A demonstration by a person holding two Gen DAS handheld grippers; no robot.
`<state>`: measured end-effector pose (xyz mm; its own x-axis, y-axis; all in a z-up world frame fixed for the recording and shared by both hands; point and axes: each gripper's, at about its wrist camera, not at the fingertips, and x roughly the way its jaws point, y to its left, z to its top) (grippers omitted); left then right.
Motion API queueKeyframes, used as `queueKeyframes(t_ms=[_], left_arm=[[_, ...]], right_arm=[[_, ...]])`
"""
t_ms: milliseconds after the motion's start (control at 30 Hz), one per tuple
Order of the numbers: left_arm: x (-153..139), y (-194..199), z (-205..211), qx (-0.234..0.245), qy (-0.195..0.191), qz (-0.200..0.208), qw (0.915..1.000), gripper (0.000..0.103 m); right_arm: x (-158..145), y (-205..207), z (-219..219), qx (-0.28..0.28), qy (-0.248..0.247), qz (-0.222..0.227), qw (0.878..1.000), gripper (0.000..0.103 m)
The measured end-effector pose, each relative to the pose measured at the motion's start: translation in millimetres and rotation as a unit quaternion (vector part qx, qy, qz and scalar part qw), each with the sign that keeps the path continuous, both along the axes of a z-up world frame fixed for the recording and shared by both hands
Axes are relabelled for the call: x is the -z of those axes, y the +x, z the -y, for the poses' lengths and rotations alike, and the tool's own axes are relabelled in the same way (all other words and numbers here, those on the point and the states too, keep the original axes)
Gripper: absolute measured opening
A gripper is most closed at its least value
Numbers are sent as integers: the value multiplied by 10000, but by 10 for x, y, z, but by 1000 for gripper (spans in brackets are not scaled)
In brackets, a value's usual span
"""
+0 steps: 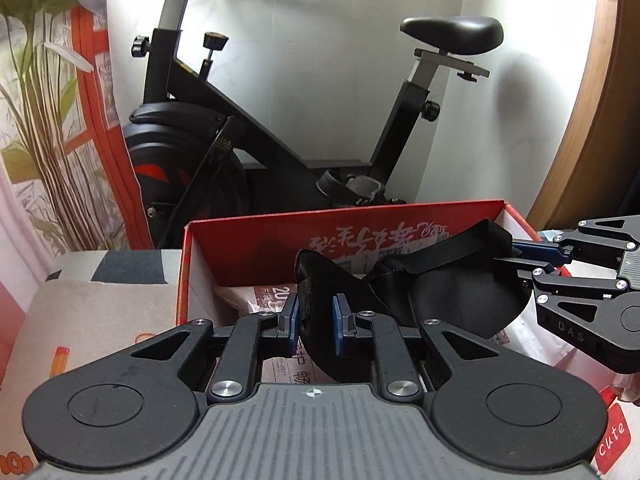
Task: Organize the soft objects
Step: 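Lift the eye mask with both grippers over the red box, then lower the eye mask into the box and open both grippers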
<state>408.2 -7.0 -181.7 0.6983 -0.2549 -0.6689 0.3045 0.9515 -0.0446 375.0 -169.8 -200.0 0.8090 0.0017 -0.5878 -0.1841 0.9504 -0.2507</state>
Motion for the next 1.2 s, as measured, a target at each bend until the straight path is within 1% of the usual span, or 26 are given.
queueKeyframes(t_ms=[200,267,367,433,533,600,700,733,800,833,867,900,933,967,1000,1067,1100,1133,1167,1200], left_arm=[[87,88,-3,23,104,-266,9996,18],[100,87,-12,14,111,-297,9995,18],[94,97,-13,-41,70,-315,9995,18],[88,105,-16,-69,64,-348,9994,21],[38,89,-24,-102,67,-349,9993,34],[-22,53,-27,-67,62,-284,9996,51],[-125,-34,-29,-46,154,-58,9999,60],[-164,-63,-32,-72,180,9,9998,61],[-237,-126,-55,-118,131,121,9998,67],[-280,-161,-63,-133,99,184,9997,69],[-318,-201,-70,-145,83,252,9995,73],[-366,-252,-71,-156,80,349,9992,80],[-405,-310,-79,-166,94,438,9989,84],[-440,-364,-80,-172,135,526,9984,93],[-473,-417,-79,-182,189,615,9978,98],[-538,-528,-102,-224,234,767,9965,99],[-565,-573,-118,-231,224,794,9963,100],[-601,-626,-146,-243,191,813,9962,100],[-627,-682,-170,-262,145,835,9961,103],[-652,-740,-193,-275,90,868,9958,103]], right_arm=[[49,107,38,156,109,-388,9991,14],[78,136,64,198,140,-525,9983,13],[90,149,35,176,68,-577,9982,13],[102,166,24,200,0,-643,9977,15],[78,178,58,356,66,-604,9975,22],[46,166,104,478,184,-567,9971,25],[-16,121,158,572,304,-525,9965,26],[-45,100,169,581,324,-496,9966,26],[-115,49,181,593,355,-417,9967,29],[-155,24,190,605,365,-376,9968,32],[-199,-7,194,603,387,-326,9969,35],[-248,-44,202,590,432,-269,9970,45],[-293,-77,209,592,476,-208,9969,57],[-342,-117,217,592,538,-134,9967,61],[-392,-160,228,590,614,-66,9963,66],[-479,-243,251,606,761,29,9953,71],[-519,-288,261,614,836,69,9946,77],[-557,-335,262,627,893,118,9940,85],[-593,-384,263,641,935,171,9934,88],[-623,-446,259,644,970,233,9929,94]])
